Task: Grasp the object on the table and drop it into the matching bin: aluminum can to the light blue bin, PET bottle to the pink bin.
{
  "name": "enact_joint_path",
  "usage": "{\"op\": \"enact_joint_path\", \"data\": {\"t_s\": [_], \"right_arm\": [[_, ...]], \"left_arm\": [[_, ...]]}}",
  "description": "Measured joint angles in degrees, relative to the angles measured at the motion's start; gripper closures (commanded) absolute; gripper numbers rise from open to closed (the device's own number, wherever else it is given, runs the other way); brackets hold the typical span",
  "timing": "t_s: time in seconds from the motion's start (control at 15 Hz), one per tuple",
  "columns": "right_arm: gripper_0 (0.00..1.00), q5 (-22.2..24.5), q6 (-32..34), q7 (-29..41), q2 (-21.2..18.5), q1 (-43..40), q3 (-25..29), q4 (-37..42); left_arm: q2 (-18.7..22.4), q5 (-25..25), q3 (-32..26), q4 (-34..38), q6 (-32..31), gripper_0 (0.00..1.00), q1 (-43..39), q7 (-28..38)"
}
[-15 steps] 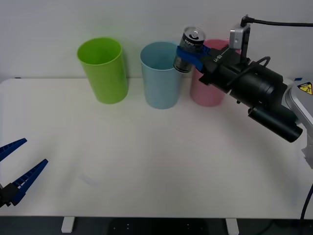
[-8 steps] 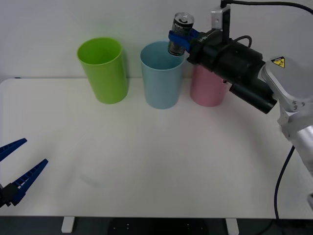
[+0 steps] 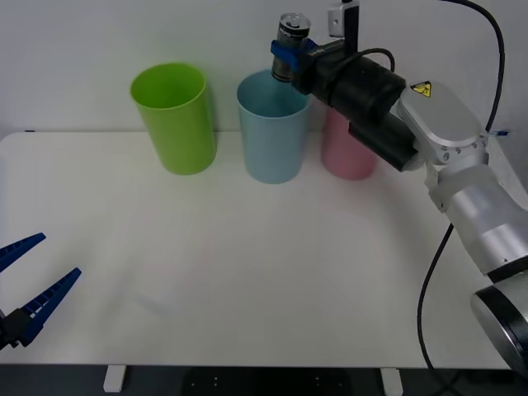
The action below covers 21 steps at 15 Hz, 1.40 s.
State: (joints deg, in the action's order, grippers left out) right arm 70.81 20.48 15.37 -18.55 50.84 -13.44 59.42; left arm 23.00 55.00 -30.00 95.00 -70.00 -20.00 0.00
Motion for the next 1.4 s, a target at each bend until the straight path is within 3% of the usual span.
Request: {"op": "enact_joint_path", "data": {"t_s": [0.4,0.6,0.67,0.8,1.4], "right_arm": [[1.0,1.8,-4.9,-0.6,3.8,3.2,0.0,-5.4],[0.91,2.0,-4.9,-0.6,3.9,3.2,-0.3,-5.5],[0.8,2.0,-4.9,-0.6,3.9,3.2,-0.3,-5.5],[0.03,2.0,-4.8,-0.6,3.9,3.2,-0.4,-5.5],[0.0,1.7,-1.8,-1.1,3.2,3.1,-0.4,-5.5]], "left_arm": [[0.0,0.0,0.0,0.0,0.0,0.0,0.0,0.0],[0.0,0.0,0.0,0.0,0.0,0.0,0.0,0.0],[0.0,0.0,0.0,0.0,0.0,0.0,0.0,0.0],[0.0,0.0,0.0,0.0,0.0,0.0,0.0,0.0],[0.0,0.0,0.0,0.0,0.0,0.0,0.0,0.0]]}}
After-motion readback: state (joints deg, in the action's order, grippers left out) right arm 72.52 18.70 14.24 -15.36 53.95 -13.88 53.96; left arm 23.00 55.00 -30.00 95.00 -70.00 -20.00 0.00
